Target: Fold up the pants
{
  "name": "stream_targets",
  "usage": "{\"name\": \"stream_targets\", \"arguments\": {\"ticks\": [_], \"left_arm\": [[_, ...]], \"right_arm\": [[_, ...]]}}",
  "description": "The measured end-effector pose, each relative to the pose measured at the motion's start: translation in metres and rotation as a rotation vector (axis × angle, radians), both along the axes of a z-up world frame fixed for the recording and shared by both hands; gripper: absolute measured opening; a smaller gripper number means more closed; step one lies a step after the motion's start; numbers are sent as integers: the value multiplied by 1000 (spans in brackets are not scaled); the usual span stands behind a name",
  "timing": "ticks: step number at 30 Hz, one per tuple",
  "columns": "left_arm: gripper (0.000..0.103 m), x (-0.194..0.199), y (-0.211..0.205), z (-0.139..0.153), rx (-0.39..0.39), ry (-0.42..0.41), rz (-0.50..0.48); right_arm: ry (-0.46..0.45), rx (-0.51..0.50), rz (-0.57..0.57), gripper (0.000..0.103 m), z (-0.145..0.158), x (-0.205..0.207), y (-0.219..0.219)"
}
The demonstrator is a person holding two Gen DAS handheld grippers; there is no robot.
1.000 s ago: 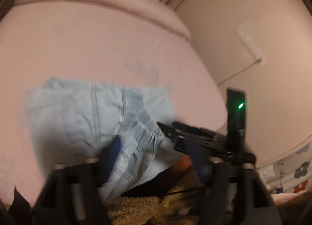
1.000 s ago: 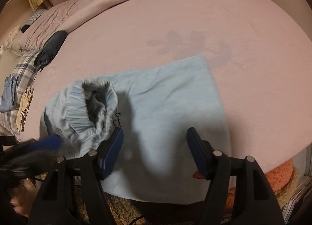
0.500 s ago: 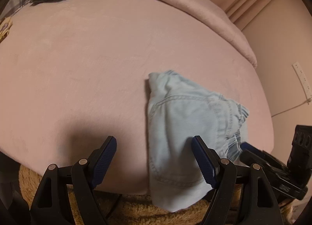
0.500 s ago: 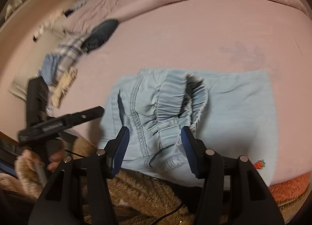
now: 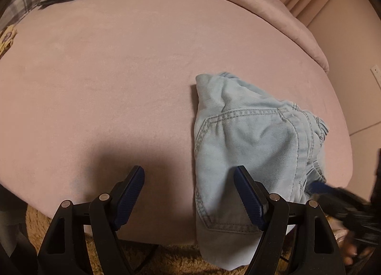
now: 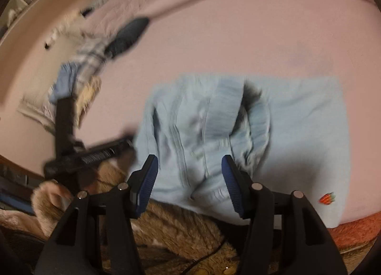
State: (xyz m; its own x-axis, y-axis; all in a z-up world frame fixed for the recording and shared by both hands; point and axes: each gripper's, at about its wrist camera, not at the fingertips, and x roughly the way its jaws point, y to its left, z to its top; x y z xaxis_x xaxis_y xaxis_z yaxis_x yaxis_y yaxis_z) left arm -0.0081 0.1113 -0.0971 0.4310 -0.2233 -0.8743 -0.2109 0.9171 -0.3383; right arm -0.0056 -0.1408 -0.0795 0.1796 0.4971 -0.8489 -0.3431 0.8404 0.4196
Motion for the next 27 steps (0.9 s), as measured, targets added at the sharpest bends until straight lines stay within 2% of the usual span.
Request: {"name": "stream_targets", "arguments": {"ticks": [1,2,8,12,15,18,19,21,22,24,27], "left_arm": [[78,0,0,-1,-3,5,-1],[78,-1,0,-2,-4,11,-4],[78,-2,3,-3,2,10,-6],[78,-1,1,-2,10,6,-2],[78,3,-2,-3,5,12,3],[78,5,-3,1,-14,24,-2],[78,4,-3,3,-23,24,-6],[78,2,-5,10,-31,8,-23],[78,2,-8,14,-30,-2,-34],[78,3,-13,17,-26,-19,-49],[78,7,-21,13,-19,-9,-66]], "right_arm": [[14,-61,-26,50,-14,3,-2],[19,-53,-30,47,-18,3,-5],[42,61,-73,48,-19,10,-23],[-17,18,-11,51,-25,20,-2],[-94,-89,29,43,-18,12,12],[-121,-107,26,32,-6,7,9],[-155,-121,16,26,6,6,4],[-250,-141,-2,21,34,0,-8],[-272,-121,3,14,47,-2,-15],[-261,-90,14,14,54,-3,-24],[-214,-154,3,14,31,1,-25]]}}
